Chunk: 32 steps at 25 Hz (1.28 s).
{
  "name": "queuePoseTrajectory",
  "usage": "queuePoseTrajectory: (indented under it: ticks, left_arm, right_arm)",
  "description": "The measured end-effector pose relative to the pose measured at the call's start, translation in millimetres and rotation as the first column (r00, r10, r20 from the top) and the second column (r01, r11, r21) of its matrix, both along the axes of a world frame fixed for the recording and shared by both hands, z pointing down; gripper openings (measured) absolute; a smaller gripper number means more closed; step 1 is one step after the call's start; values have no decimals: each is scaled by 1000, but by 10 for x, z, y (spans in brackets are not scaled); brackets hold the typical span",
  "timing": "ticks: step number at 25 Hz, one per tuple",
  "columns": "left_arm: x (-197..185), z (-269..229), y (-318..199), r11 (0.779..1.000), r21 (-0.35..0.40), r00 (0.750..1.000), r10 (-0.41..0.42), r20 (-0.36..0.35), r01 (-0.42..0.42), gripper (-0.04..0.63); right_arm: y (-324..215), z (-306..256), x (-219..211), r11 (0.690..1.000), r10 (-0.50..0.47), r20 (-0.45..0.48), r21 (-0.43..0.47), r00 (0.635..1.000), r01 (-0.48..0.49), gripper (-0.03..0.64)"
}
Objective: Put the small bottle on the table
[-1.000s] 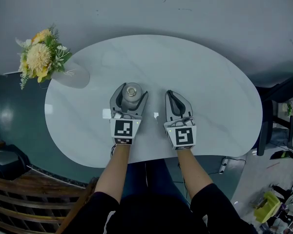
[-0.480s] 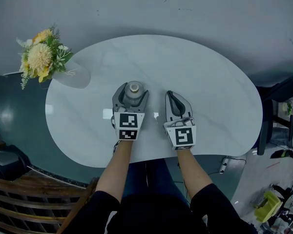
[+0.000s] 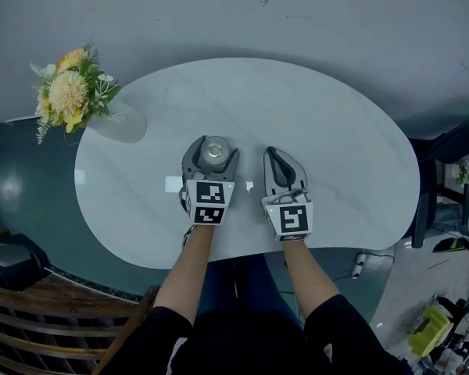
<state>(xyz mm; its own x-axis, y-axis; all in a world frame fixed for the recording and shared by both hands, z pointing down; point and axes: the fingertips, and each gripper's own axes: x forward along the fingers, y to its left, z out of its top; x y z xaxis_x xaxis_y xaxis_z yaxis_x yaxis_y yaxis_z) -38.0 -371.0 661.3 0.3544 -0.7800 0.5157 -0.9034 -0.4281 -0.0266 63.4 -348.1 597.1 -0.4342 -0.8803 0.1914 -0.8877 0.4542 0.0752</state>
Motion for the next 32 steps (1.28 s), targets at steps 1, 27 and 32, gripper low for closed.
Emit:
queuePoseTrajectory:
  ticks: [1, 27, 32]
  left_arm:
    - [1, -4, -5, 1000, -1, 1000, 1, 3, -1, 333]
    - [-414, -1164, 475, 965, 215, 987, -130, -97, 149, 197]
    - [-430, -1703, 527, 936, 319, 986, -119, -116, 150, 40]
  right_arm:
    - [-3, -7, -6, 1000, 0, 1, 1, 1000, 0, 23]
    - [246, -883, -37, 997, 12, -1, 81, 1000, -12, 23]
    - [301, -1283, 64, 989, 41, 17, 142, 999, -43, 23]
